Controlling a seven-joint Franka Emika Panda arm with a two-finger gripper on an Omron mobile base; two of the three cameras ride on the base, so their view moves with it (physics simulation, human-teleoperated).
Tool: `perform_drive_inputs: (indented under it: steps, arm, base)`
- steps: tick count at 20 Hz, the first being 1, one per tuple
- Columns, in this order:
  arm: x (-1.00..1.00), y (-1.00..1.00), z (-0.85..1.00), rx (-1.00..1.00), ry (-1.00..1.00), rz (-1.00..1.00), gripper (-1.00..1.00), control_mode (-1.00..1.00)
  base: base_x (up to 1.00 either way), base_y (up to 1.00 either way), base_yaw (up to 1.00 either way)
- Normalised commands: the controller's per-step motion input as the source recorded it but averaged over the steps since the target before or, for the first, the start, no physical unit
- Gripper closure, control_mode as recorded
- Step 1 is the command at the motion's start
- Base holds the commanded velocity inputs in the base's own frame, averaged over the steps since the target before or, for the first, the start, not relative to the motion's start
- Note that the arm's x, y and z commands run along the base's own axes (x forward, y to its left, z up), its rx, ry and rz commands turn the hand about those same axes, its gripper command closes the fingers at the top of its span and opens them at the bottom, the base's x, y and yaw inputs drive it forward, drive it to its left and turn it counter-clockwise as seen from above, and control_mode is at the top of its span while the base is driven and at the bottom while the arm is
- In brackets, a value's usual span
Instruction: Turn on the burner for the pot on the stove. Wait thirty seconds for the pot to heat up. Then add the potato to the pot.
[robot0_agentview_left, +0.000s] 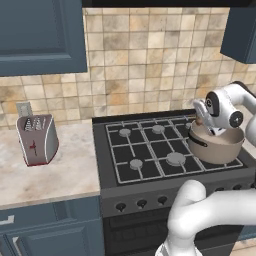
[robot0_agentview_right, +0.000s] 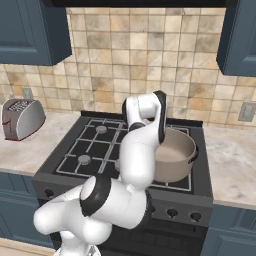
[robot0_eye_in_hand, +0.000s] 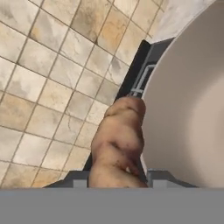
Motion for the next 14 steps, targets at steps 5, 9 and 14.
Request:
perform_drive_inputs:
  steps: [5, 9, 14]
  arm:
    - [0.00, -0.55, 0.24, 0.14, 0.12, -0.23, 1.00, -1.00]
    - [0.02, -0.58, 0.12, 0.13, 0.27, -0.17, 1.00, -1.00]
    - [0.11, -0.44, 0.00, 0.10, 0.41, -0.06, 1.00, -1.00]
  base:
    - [0.00, 0.00, 0.00]
    - [0.00, 0.00, 0.00]
    - [0.00, 0.00, 0.00]
